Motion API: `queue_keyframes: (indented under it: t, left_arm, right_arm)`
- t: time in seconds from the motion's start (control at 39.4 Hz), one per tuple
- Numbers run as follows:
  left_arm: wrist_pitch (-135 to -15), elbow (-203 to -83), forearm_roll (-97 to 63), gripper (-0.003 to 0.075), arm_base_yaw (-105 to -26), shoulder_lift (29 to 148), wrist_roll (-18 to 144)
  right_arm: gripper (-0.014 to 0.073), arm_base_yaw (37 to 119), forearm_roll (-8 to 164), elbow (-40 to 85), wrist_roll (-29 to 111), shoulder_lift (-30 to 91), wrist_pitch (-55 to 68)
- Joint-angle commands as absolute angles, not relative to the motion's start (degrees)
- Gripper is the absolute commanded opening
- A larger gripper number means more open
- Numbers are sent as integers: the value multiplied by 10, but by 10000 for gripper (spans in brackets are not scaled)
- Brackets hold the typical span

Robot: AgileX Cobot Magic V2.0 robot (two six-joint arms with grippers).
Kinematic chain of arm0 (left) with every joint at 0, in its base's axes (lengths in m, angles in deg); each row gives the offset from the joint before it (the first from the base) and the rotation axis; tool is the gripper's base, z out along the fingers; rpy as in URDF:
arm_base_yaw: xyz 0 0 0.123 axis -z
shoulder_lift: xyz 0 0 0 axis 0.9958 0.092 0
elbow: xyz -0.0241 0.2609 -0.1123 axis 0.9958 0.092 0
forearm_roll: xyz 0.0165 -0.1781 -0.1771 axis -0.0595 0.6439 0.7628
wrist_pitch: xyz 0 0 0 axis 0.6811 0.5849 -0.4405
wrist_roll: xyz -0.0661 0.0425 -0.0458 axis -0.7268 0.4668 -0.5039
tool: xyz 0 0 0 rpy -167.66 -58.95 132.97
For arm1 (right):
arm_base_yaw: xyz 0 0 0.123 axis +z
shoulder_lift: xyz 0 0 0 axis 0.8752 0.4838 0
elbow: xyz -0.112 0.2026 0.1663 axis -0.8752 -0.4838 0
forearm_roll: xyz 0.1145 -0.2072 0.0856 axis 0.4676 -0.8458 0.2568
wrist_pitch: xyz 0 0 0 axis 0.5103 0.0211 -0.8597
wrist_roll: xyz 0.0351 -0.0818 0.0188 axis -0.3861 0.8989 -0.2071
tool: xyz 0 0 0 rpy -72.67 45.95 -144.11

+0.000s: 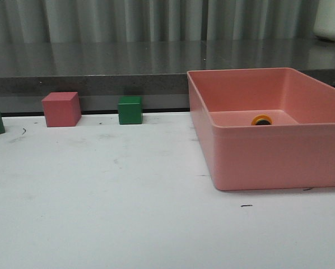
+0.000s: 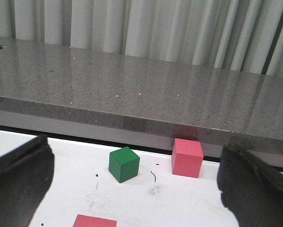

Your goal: Place and stand button with both arms

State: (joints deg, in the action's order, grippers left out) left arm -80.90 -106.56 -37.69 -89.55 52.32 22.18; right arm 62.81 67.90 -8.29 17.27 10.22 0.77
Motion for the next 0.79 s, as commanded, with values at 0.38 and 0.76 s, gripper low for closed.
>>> queue_keyframes:
  t: [0.38,0.76]
  left_arm:
    - [-859,-1085,-374,672,-892,531,219]
    - [-859,-1085,-374,672,-892,531,219]
  right_arm:
    - [641,709,679,191,175,452,91]
    - [641,733,679,396,74,660,285]
